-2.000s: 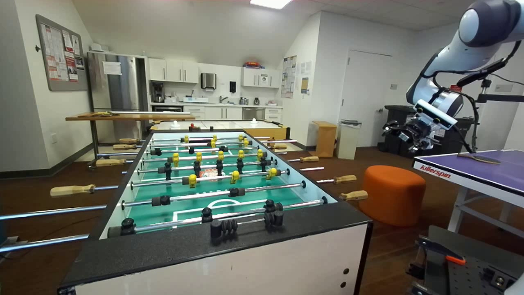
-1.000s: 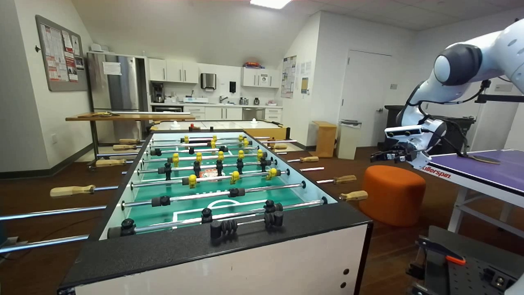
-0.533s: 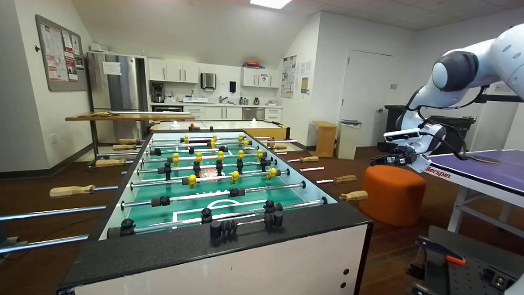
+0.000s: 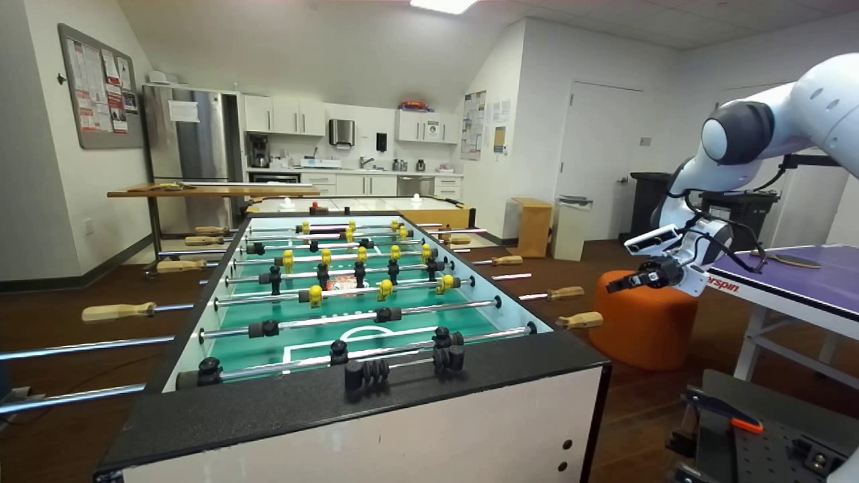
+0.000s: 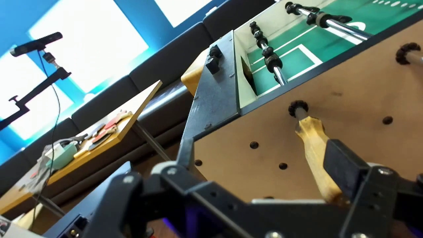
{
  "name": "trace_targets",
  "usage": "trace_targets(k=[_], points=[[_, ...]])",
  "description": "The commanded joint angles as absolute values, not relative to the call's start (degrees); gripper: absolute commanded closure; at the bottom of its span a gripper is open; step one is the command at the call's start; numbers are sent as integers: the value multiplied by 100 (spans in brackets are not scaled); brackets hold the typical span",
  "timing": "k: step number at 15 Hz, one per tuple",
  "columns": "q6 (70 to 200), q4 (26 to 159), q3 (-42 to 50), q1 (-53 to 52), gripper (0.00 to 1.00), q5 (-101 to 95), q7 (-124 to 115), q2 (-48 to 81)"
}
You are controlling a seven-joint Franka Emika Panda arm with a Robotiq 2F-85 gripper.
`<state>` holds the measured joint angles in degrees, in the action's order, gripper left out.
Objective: Rotate the first foosball rod anticlockwise
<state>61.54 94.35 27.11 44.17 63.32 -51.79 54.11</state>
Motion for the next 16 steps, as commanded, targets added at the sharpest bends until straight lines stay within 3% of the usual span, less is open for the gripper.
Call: trace_targets(k=[1,7,16], points=[[5979,8995,2569,4623,0,6552,-6255,5811],[6096,8453,2344,4810,0,6767,-7857,6279],[6508,8281,2166,4900,0,7152,-8453,6483]])
